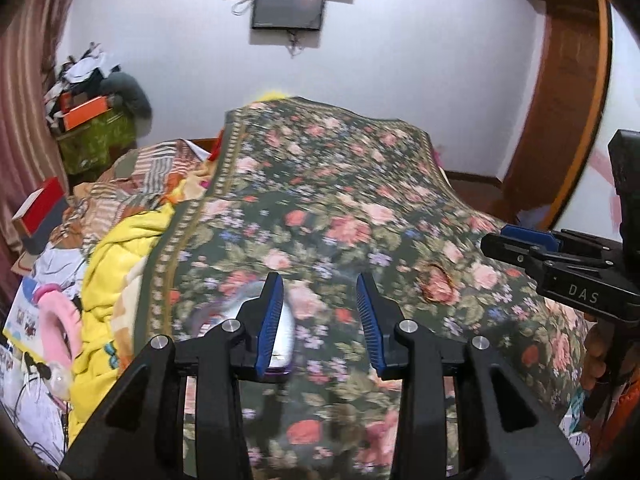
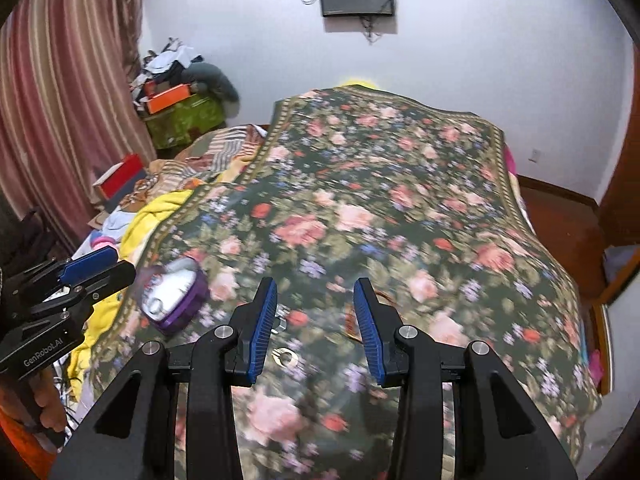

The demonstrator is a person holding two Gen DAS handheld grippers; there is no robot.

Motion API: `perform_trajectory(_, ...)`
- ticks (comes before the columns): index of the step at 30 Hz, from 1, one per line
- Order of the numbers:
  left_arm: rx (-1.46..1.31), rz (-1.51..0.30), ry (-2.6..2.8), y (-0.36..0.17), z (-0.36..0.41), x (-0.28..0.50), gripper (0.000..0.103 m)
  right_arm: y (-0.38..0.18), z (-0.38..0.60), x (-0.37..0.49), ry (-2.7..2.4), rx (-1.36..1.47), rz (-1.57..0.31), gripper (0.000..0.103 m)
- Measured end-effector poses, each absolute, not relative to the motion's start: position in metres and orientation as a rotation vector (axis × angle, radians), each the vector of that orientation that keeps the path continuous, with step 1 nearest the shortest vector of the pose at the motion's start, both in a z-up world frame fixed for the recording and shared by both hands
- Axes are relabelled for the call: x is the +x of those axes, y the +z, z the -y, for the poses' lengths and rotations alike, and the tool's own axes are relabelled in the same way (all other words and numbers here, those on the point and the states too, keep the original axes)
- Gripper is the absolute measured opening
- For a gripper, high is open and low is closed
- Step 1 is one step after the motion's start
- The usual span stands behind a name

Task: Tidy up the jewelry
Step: 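Move both tools back toward the remaining rings beside the gold bracelet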

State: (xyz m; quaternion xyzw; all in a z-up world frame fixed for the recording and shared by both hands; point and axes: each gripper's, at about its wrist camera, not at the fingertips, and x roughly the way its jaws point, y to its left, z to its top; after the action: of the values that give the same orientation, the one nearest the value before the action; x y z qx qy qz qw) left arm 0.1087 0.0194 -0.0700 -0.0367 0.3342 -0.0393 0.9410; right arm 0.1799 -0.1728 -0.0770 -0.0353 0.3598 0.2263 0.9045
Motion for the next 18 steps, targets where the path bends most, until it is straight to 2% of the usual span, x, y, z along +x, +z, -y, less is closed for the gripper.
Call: perform_trajectory(18,-0.021,-0.904,-0.196,-0.139,0.051,0.149,0.037,-0.128,0.220,0.185,0.439,0.012,-0.879,0.036)
